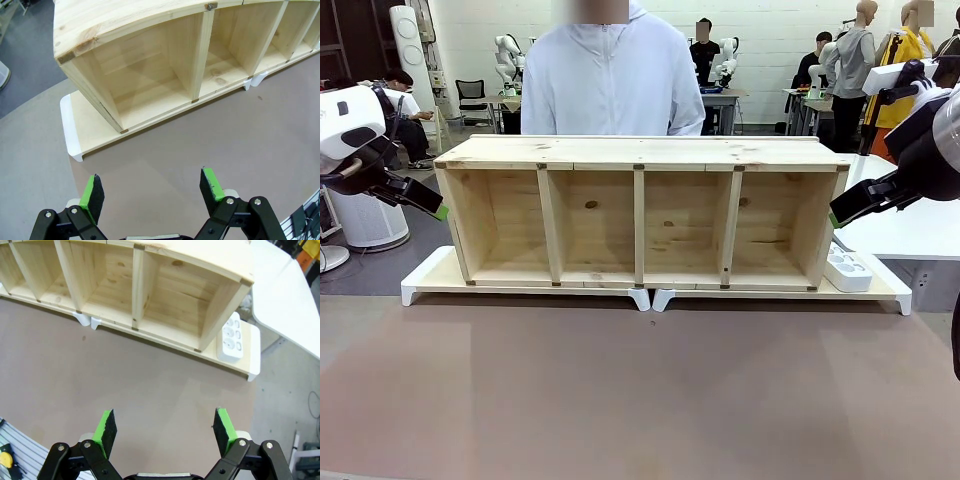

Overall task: Perform cable management.
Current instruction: When the cord part of the Power Cable appears at the lower middle area of the table and stops, grasp the cord part of the Power Cable.

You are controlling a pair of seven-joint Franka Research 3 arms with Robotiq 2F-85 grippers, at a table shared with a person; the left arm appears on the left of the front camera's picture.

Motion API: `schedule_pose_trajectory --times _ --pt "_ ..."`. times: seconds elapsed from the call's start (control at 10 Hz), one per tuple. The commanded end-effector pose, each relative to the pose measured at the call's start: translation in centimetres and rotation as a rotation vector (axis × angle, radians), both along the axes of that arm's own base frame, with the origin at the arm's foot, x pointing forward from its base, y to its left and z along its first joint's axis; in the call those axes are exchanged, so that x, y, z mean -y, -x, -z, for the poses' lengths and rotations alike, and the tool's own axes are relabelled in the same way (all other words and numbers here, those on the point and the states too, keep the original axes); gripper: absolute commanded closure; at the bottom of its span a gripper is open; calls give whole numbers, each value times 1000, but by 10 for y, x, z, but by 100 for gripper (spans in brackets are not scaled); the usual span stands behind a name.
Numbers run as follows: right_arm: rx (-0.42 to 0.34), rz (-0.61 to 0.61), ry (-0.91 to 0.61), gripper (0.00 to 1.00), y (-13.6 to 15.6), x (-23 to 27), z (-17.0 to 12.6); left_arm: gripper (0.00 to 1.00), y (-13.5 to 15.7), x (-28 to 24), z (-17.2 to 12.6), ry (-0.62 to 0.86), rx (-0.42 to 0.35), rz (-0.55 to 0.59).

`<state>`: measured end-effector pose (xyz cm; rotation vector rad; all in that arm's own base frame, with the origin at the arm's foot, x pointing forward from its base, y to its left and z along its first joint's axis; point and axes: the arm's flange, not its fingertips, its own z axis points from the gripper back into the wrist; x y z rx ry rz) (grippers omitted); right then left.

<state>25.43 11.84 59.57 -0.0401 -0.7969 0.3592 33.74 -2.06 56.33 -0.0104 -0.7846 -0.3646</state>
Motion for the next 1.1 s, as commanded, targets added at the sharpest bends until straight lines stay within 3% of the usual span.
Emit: schedule_pose_trajectory --times 0.0,1.0 --pt "5 0 5 0 0 1 -1 0 -1 1 1 11 -8 -13" --pt "5 0 5 0 0 1 -1 0 -1 1 1 11 -8 -13"
